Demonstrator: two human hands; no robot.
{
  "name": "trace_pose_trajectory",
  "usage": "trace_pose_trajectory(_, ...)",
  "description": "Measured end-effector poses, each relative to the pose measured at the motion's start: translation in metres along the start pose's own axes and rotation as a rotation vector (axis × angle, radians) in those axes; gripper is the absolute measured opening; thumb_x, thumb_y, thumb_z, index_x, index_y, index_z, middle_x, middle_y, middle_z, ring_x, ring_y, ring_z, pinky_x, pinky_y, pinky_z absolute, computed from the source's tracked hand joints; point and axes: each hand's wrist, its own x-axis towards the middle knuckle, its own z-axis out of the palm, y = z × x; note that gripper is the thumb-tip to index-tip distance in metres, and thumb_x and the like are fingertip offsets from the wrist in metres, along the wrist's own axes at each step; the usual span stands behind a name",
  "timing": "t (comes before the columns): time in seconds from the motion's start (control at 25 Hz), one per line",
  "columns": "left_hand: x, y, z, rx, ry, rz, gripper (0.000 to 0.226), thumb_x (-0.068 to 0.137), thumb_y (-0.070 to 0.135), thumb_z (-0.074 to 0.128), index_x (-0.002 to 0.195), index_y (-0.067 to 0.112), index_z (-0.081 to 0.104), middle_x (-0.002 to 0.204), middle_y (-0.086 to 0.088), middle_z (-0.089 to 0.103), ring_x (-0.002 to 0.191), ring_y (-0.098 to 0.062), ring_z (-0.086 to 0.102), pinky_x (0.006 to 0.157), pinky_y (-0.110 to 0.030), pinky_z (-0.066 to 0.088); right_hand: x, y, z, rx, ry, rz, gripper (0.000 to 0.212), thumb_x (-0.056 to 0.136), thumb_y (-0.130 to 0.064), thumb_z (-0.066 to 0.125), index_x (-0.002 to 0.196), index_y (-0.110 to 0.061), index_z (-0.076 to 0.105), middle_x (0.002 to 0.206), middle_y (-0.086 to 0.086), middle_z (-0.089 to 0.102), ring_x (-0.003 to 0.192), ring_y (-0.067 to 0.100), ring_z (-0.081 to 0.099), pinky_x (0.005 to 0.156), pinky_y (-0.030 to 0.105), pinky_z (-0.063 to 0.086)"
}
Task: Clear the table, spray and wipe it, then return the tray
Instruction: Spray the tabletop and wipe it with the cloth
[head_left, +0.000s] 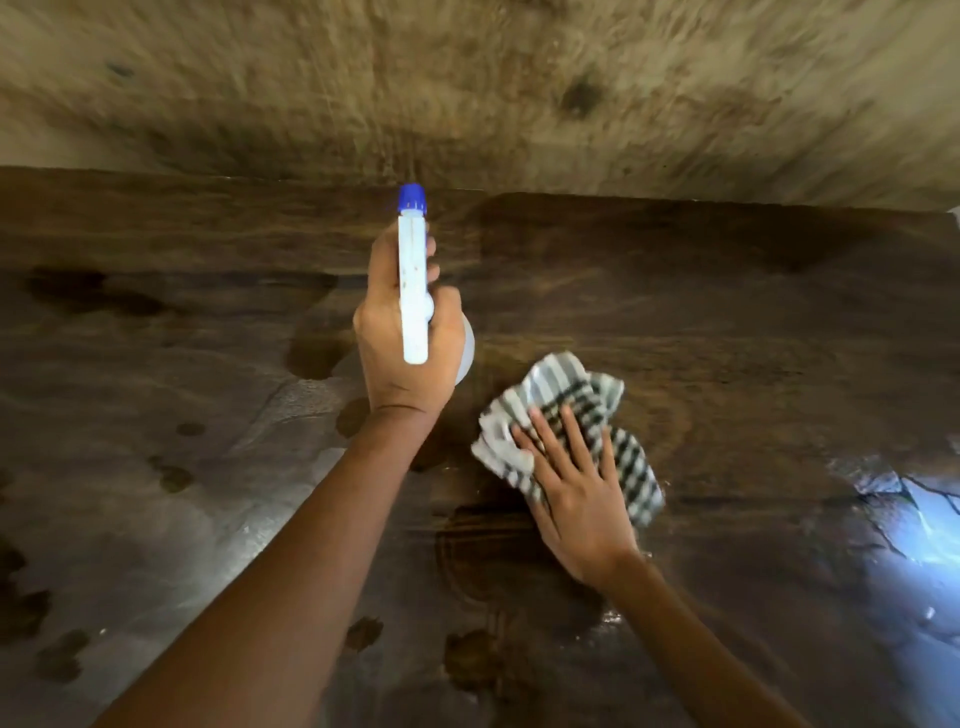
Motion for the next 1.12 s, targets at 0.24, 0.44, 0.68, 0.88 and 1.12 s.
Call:
trace_pose_trajectory(0.24, -0.002, 0.013, -0.026, -0.037, -0.049, -0.015, 0.052, 0.076, -0.004, 0.050, 0.104, 0.040, 0.043, 0.097, 0.026, 0.055, 0.093, -0.006, 0.065, 0.085, -0.029, 0.054, 0.042, -0.002, -0.013, 0.022, 0.001, 0.139, 0.060, 0.093, -0.046, 0.022, 0.148, -0.025, 0.013, 0.157, 0.000, 0.010, 0.144, 0.027, 0.001, 0.112, 0.061, 0.012)
trace_pose_trajectory(0.44, 0.004, 0.010, -0.040, -0.056, -0.046, 0.009, 0.051, 0.073, -0.005, 0.047, 0.108, 0.032, 0.047, 0.095, 0.028, 0.057, 0.093, -0.012, 0.066, 0.087, -0.037, 0.054, 0.211, 0.012, -0.063, 0.117, -0.001, 0.276, 0.054, 0.100, -0.044, 0.019, 0.149, -0.022, 0.013, 0.158, -0.004, -0.008, 0.144, 0.026, -0.011, 0.112, 0.056, -0.005)
trace_pose_trajectory(0.68, -0.016, 0.008, -0.060, -0.078, -0.139, -0.026, 0.050, 0.074, -0.010, 0.048, 0.113, 0.021, 0.049, 0.101, 0.011, 0.058, 0.096, -0.019, 0.067, 0.087, -0.043, 0.054, 0.133, -0.016, -0.024, 0.091, 0.045, 0.198, 0.056, 0.099, -0.040, 0.023, 0.149, -0.018, 0.015, 0.159, 0.000, -0.002, 0.145, 0.026, -0.008, 0.115, 0.052, 0.000)
trace_pose_trajectory(0.88, -0.047, 0.019, -0.094, -0.073, -0.189, -0.076, 0.049, 0.075, -0.010, 0.050, 0.120, 0.011, 0.052, 0.103, 0.007, 0.061, 0.091, -0.017, 0.068, 0.082, -0.036, 0.056, -0.076, -0.073, 0.031, 0.073, 0.023, 0.177, 0.064, 0.091, -0.038, 0.032, 0.150, -0.025, 0.010, 0.159, -0.002, 0.004, 0.145, 0.025, 0.001, 0.112, 0.052, 0.012)
trace_pose_trajectory(1.12, -0.093, 0.032, -0.134, 0.034, -0.259, -0.095, 0.044, 0.074, -0.008, 0.051, 0.116, 0.000, 0.058, 0.103, 0.008, 0.062, 0.085, 0.001, 0.066, 0.076, -0.013, 0.051, -0.101, -0.070, 0.036, 0.093, 0.018, 0.264, 0.062, 0.091, -0.039, 0.030, 0.149, -0.027, 0.012, 0.158, -0.003, 0.008, 0.145, 0.025, 0.001, 0.110, 0.056, 0.015)
